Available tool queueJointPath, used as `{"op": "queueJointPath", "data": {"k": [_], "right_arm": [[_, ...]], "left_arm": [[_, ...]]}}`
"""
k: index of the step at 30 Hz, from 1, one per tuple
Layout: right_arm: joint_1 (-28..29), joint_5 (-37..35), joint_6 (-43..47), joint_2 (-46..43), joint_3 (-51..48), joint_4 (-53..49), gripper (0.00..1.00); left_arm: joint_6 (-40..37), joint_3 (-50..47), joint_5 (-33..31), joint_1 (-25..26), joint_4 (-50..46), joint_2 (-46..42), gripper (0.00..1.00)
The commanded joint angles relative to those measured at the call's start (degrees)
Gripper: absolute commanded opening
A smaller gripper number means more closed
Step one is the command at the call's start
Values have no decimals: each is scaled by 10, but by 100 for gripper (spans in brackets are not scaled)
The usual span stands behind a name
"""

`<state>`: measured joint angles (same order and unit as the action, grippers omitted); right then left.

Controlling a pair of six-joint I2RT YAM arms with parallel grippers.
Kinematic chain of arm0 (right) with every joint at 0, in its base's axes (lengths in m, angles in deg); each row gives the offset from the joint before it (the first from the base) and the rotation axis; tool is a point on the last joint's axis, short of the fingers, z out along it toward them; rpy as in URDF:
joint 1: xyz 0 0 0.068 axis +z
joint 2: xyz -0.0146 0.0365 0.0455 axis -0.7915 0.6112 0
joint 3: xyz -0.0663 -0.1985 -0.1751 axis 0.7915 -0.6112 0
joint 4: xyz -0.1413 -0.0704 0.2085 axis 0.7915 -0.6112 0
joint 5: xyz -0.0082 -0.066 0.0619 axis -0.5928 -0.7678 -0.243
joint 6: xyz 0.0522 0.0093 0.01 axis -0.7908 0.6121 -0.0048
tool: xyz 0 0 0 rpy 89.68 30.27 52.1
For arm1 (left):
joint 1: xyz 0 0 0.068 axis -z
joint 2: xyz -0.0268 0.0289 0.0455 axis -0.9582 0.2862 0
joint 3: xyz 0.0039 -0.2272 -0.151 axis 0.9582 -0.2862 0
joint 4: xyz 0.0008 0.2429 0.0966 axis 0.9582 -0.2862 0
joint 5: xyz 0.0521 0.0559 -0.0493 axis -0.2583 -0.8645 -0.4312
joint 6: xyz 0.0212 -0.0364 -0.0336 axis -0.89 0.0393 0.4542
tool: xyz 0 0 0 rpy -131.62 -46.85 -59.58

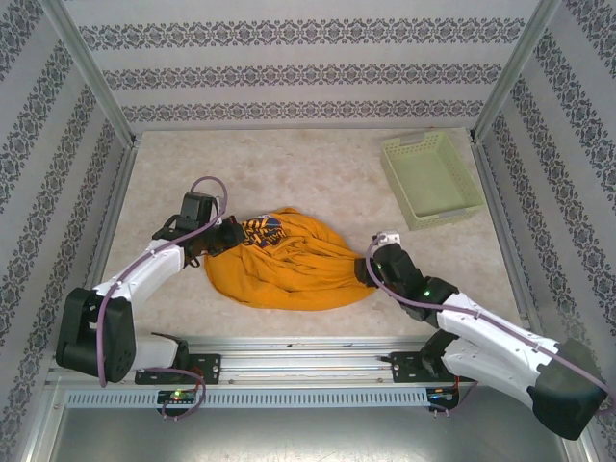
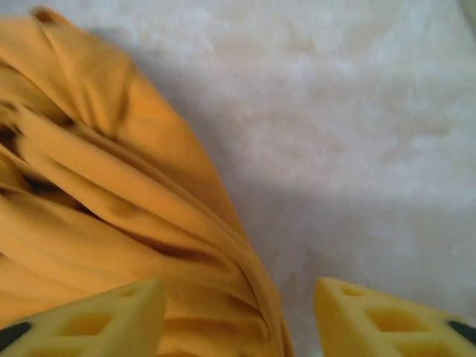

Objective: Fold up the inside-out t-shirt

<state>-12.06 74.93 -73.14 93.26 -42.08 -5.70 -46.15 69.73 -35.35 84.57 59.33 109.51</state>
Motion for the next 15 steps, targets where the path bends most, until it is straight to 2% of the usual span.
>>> {"op": "queueJointPath", "data": {"k": [1,3,8,15], "right_arm": [[5,5,33,30,81,-41,66],[13,21,46,76,118,-44,70],[48,44,66,230,212,-34,71],[34,57,73,410,319,-40,67]], "left_arm": [[-11,-9,3,2,24,-30,0],[-13,-14,4,3,23,-33,0],[-15,-15,13,2,25,-33,0],[-22,-12,19,3,14,-38,0]]}}
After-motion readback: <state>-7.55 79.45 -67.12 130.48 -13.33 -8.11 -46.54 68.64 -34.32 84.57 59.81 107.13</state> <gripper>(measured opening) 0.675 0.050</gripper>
